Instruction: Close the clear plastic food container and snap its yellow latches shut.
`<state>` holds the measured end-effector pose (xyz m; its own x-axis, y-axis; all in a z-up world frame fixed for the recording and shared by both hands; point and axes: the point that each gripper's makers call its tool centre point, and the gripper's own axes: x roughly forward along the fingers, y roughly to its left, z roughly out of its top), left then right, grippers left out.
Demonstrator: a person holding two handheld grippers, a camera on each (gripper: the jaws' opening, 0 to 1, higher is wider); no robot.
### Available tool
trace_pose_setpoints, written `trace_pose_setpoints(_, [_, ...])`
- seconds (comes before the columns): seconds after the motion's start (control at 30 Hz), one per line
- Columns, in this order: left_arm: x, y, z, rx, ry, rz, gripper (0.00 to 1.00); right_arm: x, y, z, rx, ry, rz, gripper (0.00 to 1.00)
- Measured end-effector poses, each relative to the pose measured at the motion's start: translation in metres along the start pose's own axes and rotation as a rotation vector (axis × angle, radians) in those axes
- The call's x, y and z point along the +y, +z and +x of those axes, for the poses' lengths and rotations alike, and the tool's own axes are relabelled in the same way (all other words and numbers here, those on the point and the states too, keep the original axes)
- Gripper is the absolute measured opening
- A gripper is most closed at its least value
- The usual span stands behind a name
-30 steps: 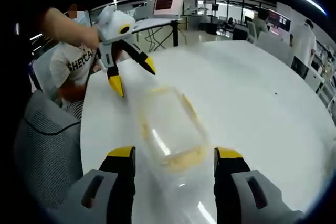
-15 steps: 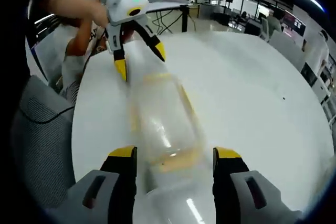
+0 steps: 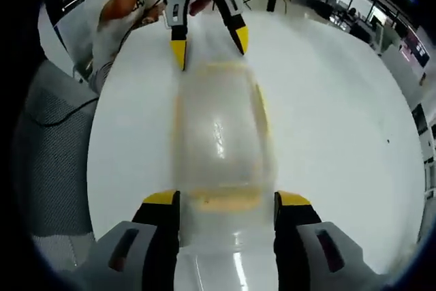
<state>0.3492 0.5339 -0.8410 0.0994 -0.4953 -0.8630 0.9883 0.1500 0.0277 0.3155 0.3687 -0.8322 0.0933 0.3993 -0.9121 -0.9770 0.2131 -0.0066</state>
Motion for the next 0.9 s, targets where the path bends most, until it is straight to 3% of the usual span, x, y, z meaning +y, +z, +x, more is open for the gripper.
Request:
trace_pose_setpoints(0.27, [0.004,-0.002,0.005,0.031,-0.036,0.053,0.54,-0.003,-0.005,0.005,0.049,0.020,-0.012,0.51])
trace_pose_setpoints(0.43, [0.006,0.000,0.009,0.041,-0.042,0.093,0.54,-0.002,-0.010,0.010,0.096,0.035,-0.063,0.51])
trace_pose_setpoints(0.63, [0.004,0.006,0.010,0.025,-0.072,0.113,0.48,-0.005,-0.013,0.016,0.129,0.032,-0.064,0.47])
trace_pose_setpoints(0.77, [0.001,0.006,0.008,0.023,-0.101,0.152,0.35,-0.006,-0.011,0.015,0.129,0.032,-0.067,0.46])
trace_pose_setpoints(0.9, [0.001,0.006,0.009,0.025,-0.104,0.165,0.35,-0.006,-0.011,0.016,0.130,0.035,-0.078,0.43])
